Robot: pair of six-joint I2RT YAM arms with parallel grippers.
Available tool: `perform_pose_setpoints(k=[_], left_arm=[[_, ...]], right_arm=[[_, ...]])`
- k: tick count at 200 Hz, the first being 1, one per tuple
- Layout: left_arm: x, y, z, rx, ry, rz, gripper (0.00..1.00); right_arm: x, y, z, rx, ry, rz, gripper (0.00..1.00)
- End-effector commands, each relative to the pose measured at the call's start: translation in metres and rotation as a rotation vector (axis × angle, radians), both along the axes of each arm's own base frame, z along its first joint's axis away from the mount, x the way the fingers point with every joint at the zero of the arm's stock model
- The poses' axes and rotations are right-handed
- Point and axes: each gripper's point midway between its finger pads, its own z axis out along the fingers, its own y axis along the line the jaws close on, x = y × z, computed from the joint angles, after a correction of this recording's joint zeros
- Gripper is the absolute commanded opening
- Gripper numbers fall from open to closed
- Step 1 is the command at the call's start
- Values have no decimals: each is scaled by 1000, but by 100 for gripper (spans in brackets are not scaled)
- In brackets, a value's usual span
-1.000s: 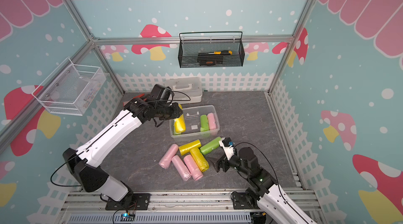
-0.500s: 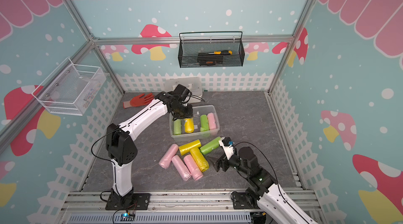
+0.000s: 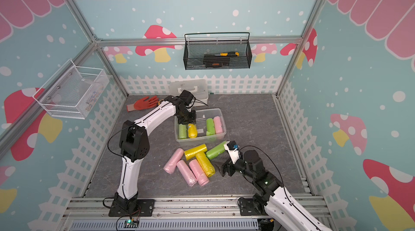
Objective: Put the roll of trash bags into the storage box
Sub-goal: Place the roll of trash bags in the storage box.
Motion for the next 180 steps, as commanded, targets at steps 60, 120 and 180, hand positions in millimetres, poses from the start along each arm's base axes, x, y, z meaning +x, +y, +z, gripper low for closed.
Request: perform_pose_setpoints(k=[60, 120, 180], left_arm=[[-7, 3, -30, 4, 74, 19, 0], [-10, 17, -55, 67, 111, 58, 7], [-8, 18, -55, 73, 104, 59, 42]], right_arm=[[0, 4, 7, 19, -18, 16, 99], [1, 4, 8, 22, -18, 16, 99], [1, 5, 6, 18, -14, 15, 99]])
